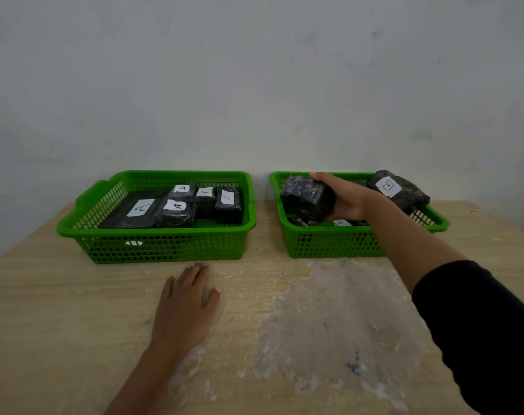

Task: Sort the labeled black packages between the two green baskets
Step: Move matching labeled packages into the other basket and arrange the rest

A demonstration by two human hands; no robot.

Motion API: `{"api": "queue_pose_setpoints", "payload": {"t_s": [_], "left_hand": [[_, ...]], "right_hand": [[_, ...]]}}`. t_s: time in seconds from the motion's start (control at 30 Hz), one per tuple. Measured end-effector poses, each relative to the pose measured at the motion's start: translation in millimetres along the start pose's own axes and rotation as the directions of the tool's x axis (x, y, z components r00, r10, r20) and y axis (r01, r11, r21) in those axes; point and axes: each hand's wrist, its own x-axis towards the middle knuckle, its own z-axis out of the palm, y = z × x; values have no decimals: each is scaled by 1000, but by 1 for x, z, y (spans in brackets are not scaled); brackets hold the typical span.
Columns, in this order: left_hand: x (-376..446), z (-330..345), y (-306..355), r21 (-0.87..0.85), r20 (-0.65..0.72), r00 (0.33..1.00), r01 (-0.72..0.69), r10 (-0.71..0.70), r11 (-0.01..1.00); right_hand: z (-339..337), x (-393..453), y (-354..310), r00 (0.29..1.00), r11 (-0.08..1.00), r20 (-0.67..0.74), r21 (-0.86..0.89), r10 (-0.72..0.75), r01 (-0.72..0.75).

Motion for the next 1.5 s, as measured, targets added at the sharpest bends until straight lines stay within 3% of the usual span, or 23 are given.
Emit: {"api": "queue_pose_setpoints", "payload": {"t_s": [0.07,0.13,0.23,0.3,0.37,0.5,0.67,0.8,0.93,1.17,1.23,1.33,1.5], "left_hand": [[1,0,0,11,-1,1000,-1,1,1000],[1,1,-1,13,1,1000,0,0,1000],[1,3,-1,15,-4,1000,-2,2,1000],[1,4,-1,22,-12,1000,-1,1,1000],[1,4,-1,35,-15,1000,-2,3,999],[1,5,0,48,-17,1000,1,0,999],[1,4,0,49,-12,1000,1,0,999],[-1,4,0,42,-7,1000,0,0,999],[0,4,0,43,-13,1000,-2,2,999],[0,5,0,53,-12,1000,-2,2,999],[-1,4,0,53,-12,1000,-1,2,999],[-1,3,0,46,-5,1000,1,-1,999],[0,4,-1,39,-14,1000,-5,5,999]], "right_hand": [[4,1,-2,993,992,-82,-100,-83,74],[6,2,-1,943,949,-208,-237,-259,208],[8,2,5,804,693,-203,-646,-559,319],[14,1,16,823,526,-83,-804,-562,277],[18,1,27,889,531,-22,-809,-457,252],[15,-5,26,908,763,-36,-556,-418,330],[4,-15,20,948,810,89,-499,-306,309],[10,-16,17,850,657,-12,-641,-527,398],[23,-18,22,738,478,15,-752,-674,453],[66,-21,12,586,476,-126,-727,-801,495],[89,-23,4,605,484,-76,-683,-792,547],[129,-20,-8,710,501,66,-663,-701,557],[182,5,-11,860,438,124,-819,-495,371]]}}
